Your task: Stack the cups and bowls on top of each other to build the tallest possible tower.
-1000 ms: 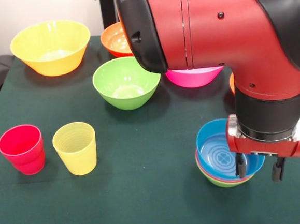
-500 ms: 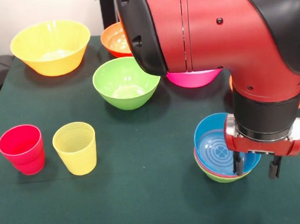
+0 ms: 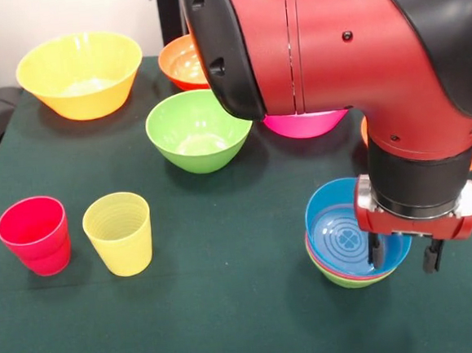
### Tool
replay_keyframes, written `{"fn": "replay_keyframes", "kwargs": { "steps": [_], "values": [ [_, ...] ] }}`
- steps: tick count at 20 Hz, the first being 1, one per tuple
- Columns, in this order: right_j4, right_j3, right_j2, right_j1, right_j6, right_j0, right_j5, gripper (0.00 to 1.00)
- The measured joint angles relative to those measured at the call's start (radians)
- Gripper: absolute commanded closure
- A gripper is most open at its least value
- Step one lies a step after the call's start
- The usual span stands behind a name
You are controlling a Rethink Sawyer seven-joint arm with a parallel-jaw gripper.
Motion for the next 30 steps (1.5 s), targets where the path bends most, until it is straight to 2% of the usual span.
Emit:
{"fn": "replay_keyframes", "kwargs": {
  "steps": [6,11,18,24,30],
  "values": [
    [0.0,-0.016,0.012,0.003,0.0,0.0,0.073,0.0],
    [0.0,-0.012,0.013,-0.002,0.0,0.0,0.095,0.0],
    [-0.003,0.073,0.012,-0.056,0.0,-0.003,0.092,0.0],
    [-0.036,0.185,0.011,-0.113,0.0,-0.016,0.063,0.0],
    [-0.077,0.26,0.011,-0.138,0.0,-0.035,0.016,0.0]
  ]
}}
